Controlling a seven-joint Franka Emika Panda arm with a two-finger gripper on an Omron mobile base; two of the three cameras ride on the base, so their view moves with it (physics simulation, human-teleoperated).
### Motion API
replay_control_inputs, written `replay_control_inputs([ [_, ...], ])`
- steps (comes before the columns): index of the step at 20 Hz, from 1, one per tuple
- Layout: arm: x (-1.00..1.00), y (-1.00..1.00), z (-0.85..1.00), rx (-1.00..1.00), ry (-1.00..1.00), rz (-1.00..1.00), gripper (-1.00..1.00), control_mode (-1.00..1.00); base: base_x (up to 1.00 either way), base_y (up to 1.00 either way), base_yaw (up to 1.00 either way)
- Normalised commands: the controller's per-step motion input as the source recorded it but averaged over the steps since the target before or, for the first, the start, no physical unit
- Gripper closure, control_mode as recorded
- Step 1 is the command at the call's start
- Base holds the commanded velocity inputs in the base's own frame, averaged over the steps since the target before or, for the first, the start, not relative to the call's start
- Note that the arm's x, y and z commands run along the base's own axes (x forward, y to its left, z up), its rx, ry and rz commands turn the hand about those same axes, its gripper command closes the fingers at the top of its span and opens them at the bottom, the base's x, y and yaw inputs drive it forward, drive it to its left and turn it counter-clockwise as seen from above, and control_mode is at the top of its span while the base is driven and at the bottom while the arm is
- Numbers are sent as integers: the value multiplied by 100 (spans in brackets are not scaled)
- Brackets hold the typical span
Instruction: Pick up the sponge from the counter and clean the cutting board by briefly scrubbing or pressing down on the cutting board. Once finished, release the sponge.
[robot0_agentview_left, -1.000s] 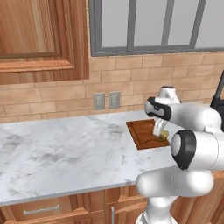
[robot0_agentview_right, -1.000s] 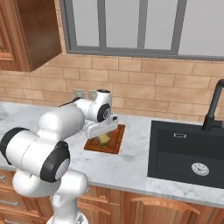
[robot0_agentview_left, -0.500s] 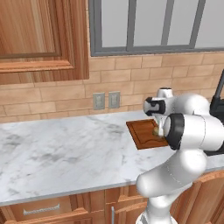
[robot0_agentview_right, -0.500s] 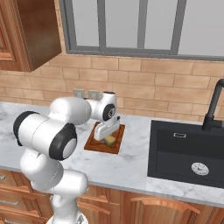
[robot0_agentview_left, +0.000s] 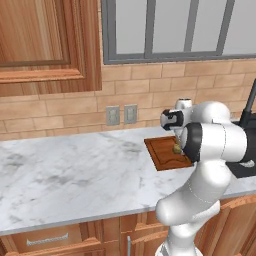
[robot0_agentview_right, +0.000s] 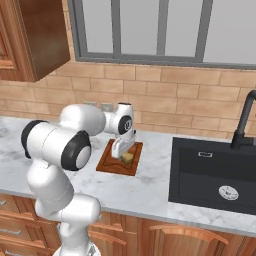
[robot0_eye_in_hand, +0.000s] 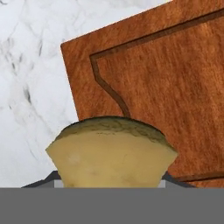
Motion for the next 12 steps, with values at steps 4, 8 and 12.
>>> replay_control_inputs([
  [4, 22, 0, -26, 0, 6, 15, 100, -100, 0, 0, 0],
  [8, -5, -5, -41, 0, 0, 14, 100, -100, 0, 0, 0],
  [12, -25, -8, -44, 0, -7, 9, 100, -100, 0, 0, 0],
])
